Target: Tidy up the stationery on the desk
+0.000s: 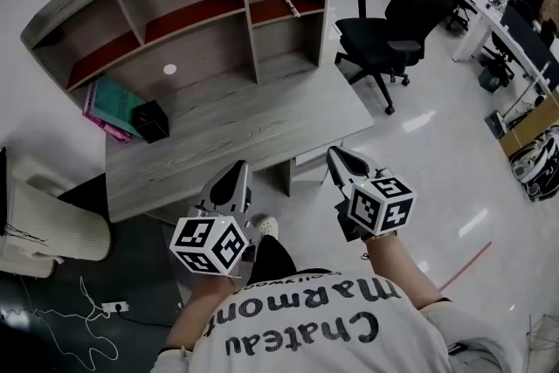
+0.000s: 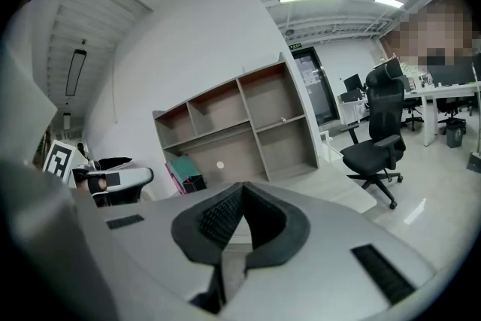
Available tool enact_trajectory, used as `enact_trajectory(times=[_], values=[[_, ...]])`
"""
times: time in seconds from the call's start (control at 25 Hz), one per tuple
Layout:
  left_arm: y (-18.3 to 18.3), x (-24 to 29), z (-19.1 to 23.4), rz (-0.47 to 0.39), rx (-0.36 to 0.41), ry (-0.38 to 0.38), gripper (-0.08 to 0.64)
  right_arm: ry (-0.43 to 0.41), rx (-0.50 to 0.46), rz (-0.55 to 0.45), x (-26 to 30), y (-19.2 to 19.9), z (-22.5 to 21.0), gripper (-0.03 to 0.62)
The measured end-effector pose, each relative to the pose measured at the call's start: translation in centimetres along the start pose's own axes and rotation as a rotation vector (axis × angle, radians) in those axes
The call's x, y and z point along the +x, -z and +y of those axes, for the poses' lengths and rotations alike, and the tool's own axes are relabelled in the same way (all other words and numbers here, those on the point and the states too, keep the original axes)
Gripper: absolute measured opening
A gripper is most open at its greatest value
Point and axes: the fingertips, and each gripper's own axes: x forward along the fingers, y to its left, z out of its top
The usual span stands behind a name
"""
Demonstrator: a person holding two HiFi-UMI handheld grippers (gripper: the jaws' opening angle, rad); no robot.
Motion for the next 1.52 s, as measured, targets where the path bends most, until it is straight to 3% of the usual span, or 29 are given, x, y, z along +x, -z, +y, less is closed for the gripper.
enact_trajectory(times=[1.04, 1.52], values=[[-10.9, 17.1, 9.0, -0.016, 0.039, 0.121, 0.015, 0.088, 0.001, -0.095, 15.5, -12.6, -5.6, 0.011], [-11.1, 21.3, 14.0, -0.003, 0.014, 0.140, 0.015, 0.146, 0.021, -0.123, 20.3, -13.4, -7.7, 0.011]])
